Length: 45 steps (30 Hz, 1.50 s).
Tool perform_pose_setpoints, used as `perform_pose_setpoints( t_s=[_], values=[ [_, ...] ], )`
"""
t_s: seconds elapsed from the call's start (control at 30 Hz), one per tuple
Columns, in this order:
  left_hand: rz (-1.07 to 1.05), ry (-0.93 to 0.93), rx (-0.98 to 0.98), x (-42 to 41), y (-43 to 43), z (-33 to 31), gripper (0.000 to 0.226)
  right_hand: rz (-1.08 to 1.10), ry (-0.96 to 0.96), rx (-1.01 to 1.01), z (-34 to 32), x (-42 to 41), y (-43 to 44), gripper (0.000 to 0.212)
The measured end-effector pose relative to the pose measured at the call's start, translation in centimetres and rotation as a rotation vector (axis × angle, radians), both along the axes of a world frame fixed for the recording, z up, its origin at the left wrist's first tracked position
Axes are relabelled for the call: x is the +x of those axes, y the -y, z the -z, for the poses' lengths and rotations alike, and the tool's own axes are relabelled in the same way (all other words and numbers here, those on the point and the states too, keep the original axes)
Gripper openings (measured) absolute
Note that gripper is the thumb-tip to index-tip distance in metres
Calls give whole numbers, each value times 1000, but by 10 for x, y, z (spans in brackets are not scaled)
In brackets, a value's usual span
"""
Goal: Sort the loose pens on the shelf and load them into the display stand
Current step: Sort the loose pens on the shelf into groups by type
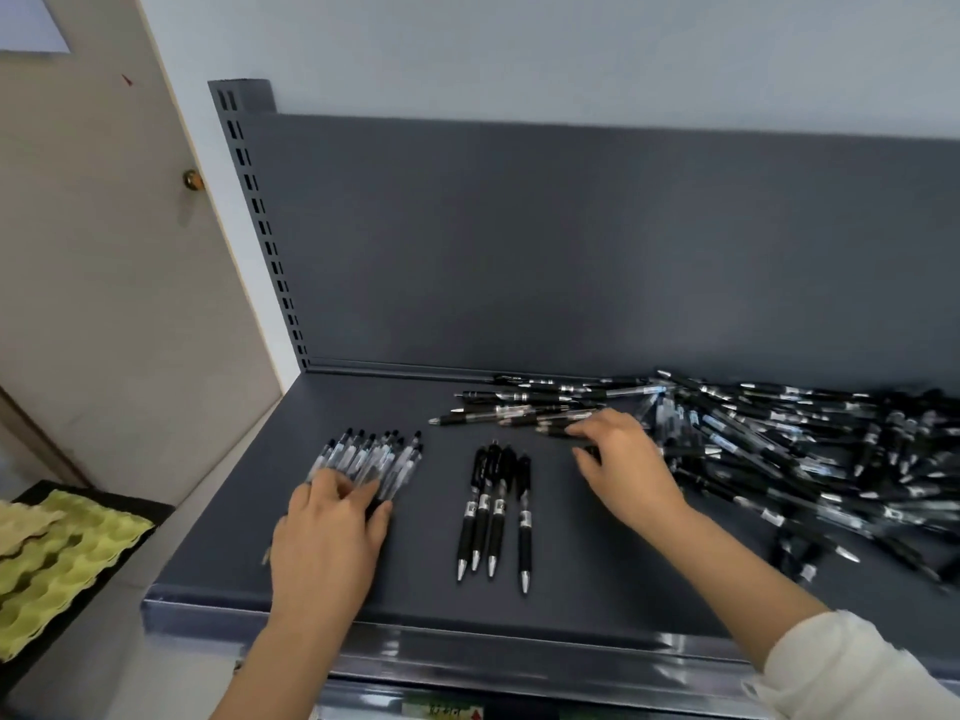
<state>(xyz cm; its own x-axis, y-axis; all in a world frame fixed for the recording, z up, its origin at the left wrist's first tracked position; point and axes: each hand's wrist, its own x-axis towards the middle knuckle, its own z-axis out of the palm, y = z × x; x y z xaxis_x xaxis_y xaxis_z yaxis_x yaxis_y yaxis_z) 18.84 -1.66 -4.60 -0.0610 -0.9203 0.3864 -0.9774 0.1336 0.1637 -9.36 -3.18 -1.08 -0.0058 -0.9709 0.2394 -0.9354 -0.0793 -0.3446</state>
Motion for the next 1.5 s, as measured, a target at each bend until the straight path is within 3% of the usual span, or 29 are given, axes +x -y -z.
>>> perform_pose_setpoints(
  t_s=[0.27, 0.53, 0.77, 0.93, 1.07, 1.2, 1.5],
  values=[
    [62, -65, -53, -8, 2, 4, 29, 74, -292, 37, 0, -38, -8, 34],
    [46, -33, -34, -12, 4, 4, 17, 94, -306, 18, 9, -41, -5, 41],
    [109, -48, -65, -28, -1, -8, 19, 90, -221, 37, 3, -40, -5, 32],
    [277, -181, -6, -55, -2, -6, 18, 124, 77, -9, -10, -15, -12, 30],
    [296, -191, 52, -65, -1, 0, 17, 152, 160, 117, -5, 7, -14, 35],
    [276, -210, 107, -69, 1, 2, 28, 190, 178, 199, 4, 27, -14, 29],
    [267, -188, 205, -75, 7, 0, 54, 109, 290, 160, 4, 35, -16, 29]
  ],
)
